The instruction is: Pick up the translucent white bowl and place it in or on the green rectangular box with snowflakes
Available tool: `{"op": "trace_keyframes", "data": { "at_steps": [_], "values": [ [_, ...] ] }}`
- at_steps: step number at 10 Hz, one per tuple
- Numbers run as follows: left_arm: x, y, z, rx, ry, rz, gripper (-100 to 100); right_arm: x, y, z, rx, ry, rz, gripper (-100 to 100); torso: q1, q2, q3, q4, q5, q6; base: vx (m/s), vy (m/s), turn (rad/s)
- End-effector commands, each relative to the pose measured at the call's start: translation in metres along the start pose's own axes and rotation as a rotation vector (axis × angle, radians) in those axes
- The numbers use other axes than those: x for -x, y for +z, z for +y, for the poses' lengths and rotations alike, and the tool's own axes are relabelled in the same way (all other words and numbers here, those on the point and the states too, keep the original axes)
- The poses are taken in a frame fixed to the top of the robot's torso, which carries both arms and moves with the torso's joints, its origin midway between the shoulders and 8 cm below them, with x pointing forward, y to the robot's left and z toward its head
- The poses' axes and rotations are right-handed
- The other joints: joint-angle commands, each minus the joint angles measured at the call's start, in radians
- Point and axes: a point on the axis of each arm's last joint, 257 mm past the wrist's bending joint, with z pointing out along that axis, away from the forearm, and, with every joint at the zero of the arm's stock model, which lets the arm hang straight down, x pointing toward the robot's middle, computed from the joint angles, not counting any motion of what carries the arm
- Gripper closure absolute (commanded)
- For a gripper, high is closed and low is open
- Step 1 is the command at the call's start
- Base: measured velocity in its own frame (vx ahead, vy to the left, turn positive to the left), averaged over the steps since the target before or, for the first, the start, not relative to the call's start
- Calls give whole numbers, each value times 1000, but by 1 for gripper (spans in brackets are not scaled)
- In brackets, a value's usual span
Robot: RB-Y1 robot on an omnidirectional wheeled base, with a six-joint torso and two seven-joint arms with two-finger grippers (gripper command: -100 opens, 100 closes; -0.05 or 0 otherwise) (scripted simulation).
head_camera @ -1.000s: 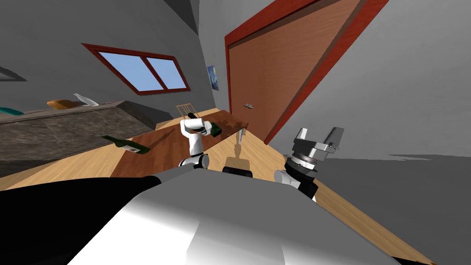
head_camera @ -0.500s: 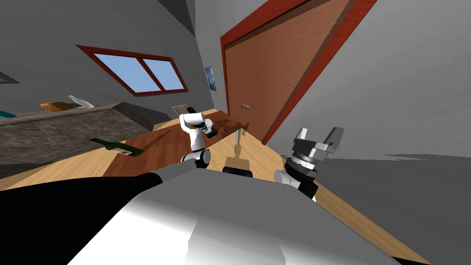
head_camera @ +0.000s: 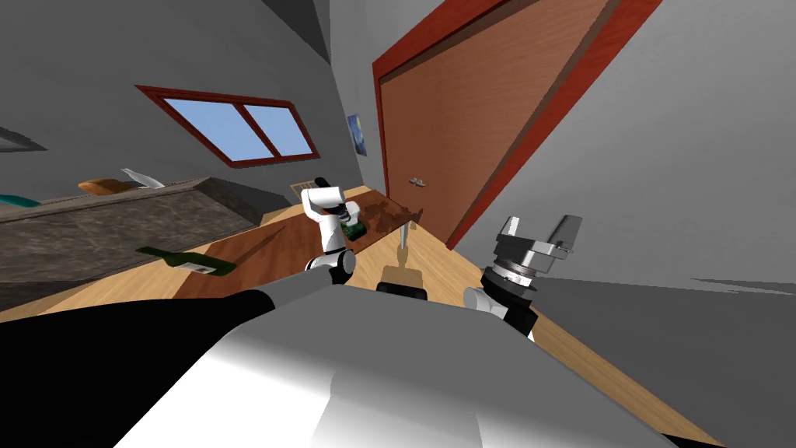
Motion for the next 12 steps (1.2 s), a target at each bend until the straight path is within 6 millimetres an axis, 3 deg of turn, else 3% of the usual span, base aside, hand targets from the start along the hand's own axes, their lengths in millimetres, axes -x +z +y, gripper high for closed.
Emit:
{"op": "trace_keyframes", "data": {
  "at_steps": [1,6,10,12],
  "values": [
    [5,0,5,30,-14,-11,100,0,0,0,0,0,0,0,0,0,0,0,0,0,206,112,58],
    [20,0,24,121,-46,-41,100,0,0,0,0,0,0,0,0,1,1,1,0,0,184,105,36],
    [27,-3,46,206,-58,-64,100,0,0,0,0,0,0,0,-5,11,7,4,-2,-1,69,49,15],
    [26,-2,46,208,-58,-65,100,0,0,0,0,0,0,0,-7,14,10,6,-3,0,20,14,4]
  ]
}}
